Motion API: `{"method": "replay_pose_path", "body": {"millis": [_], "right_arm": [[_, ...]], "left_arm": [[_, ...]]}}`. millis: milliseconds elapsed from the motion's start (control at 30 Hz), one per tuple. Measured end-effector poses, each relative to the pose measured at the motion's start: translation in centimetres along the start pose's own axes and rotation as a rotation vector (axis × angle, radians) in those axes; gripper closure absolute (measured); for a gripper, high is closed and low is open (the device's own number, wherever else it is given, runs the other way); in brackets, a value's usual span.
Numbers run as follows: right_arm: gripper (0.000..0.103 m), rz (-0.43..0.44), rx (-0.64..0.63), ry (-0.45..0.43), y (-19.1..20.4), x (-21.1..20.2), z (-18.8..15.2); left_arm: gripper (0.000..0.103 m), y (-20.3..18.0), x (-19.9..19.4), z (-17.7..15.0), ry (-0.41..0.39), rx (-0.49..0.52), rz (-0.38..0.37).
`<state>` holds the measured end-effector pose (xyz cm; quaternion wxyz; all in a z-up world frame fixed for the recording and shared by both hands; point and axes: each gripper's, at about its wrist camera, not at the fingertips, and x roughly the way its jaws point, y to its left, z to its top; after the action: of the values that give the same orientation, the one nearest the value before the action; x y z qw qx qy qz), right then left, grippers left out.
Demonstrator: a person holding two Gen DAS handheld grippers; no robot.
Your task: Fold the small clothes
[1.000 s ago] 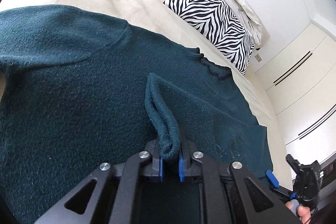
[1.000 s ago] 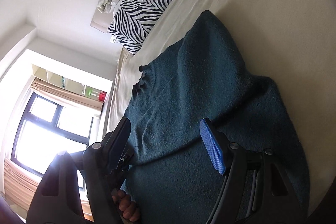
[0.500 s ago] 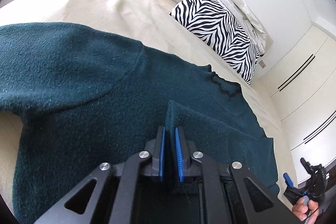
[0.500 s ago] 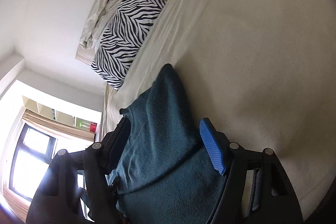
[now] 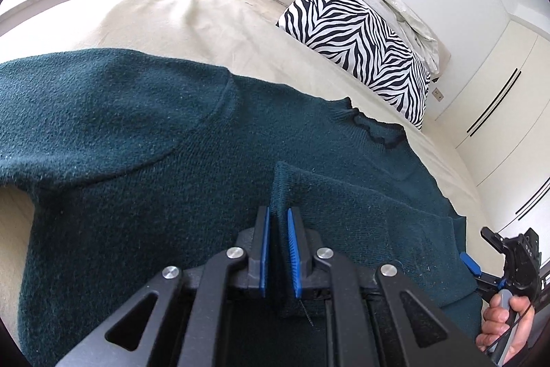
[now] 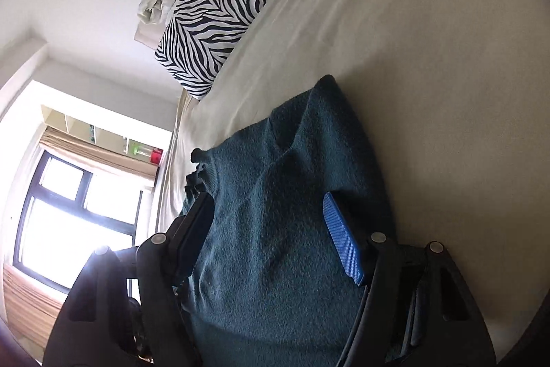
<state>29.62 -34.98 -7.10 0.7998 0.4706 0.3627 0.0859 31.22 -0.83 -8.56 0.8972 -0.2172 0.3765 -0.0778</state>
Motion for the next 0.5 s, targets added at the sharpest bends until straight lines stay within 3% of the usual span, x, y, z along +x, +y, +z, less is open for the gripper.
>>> {"method": "replay_pose_path", "body": {"millis": [133,267,400,467,500], "right_arm": [[0.039,-0.067,-0.083,0.015,0.0,-3.5,-2.8],[0.036,-0.151,-0.045,-0.031,-0.9,-8.7,-5.6],[0.035,-0.108,-0.007,-0.076,-0.7,-13.3,-10.7],[0.035,-0.094,-0.021,-0.064,0.2,-14.9,-13.8],[0.035,-0.093,-0.037,-0.055,0.8,-15.4,-15.2]], "left_arm": [[0.089,0.1,0.0,0.0,0.001,-0.006,-0.007],[0.089,0.5,-0.1,0.0,-0.001,-0.024,-0.032],[0.084,1.7,-0.9,0.9,0.058,-0.099,-0.111],[0.062,2.8,-3.4,1.4,0.072,-0.153,-0.117],[0.038,3.9,-5.5,1.6,0.043,-0.196,-0.112]]}}
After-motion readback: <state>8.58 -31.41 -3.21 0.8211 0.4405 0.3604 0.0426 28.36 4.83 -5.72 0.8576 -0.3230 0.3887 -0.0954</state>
